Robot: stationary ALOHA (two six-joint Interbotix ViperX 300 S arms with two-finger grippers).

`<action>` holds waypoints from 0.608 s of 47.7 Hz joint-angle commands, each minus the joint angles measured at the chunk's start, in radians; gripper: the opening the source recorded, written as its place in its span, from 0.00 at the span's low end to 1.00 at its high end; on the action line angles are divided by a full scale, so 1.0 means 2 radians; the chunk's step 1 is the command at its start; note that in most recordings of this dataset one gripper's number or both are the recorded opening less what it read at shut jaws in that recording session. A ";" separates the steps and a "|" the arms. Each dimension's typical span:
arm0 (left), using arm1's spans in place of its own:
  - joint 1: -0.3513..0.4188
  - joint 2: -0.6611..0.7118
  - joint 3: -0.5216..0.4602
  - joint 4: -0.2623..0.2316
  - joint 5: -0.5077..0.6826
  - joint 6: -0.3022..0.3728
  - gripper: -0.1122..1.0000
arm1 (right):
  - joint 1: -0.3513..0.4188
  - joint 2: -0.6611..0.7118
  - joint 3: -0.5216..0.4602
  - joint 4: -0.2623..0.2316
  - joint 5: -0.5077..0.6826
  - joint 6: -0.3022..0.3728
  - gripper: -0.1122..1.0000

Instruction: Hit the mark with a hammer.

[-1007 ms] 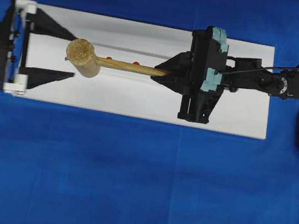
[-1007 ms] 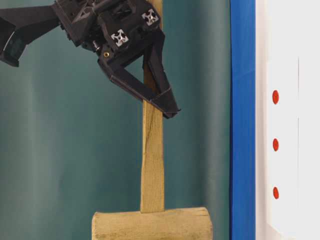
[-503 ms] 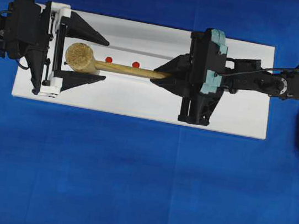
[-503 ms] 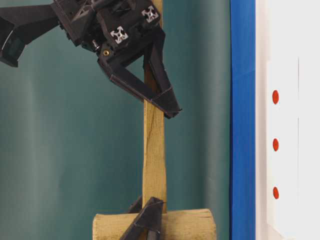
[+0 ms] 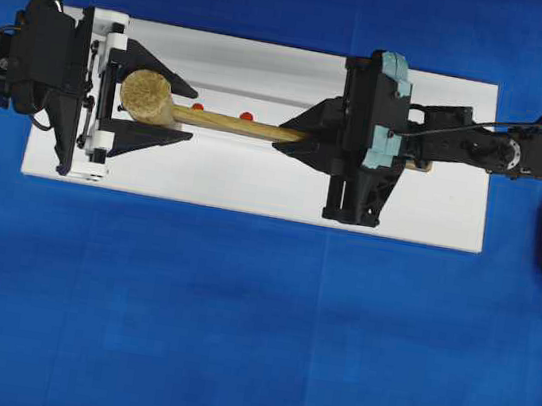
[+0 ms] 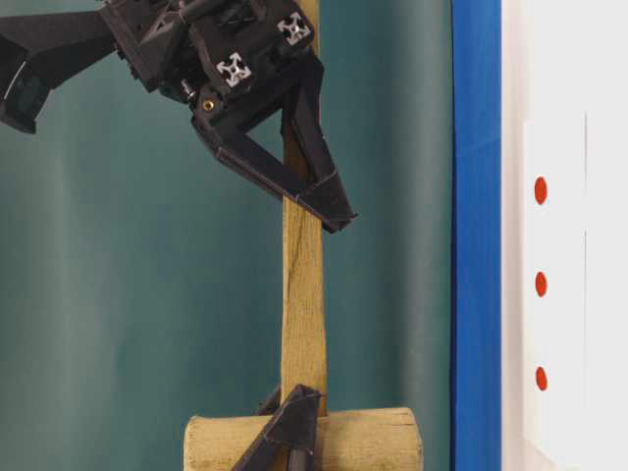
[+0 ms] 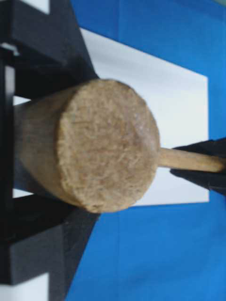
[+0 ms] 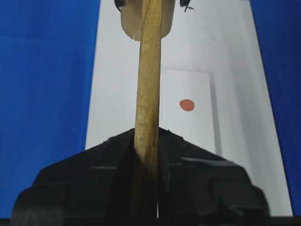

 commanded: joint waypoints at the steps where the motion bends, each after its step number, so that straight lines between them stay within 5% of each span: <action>1: 0.002 -0.005 -0.008 0.000 -0.002 0.001 0.50 | 0.003 -0.005 -0.021 -0.002 0.001 -0.001 0.12; 11: 0.002 -0.006 -0.008 0.000 0.001 -0.002 0.50 | 0.003 -0.005 -0.021 -0.002 -0.002 0.004 0.15; 14: 0.002 -0.006 -0.008 0.000 0.002 -0.003 0.50 | 0.003 -0.005 -0.020 -0.001 -0.005 0.005 0.25; 25: 0.002 -0.006 -0.011 -0.002 0.005 -0.010 0.50 | 0.003 -0.008 -0.017 -0.002 -0.027 0.000 0.85; 29: 0.002 -0.006 -0.013 -0.003 0.012 -0.021 0.50 | 0.003 -0.008 -0.018 -0.002 -0.029 0.000 0.94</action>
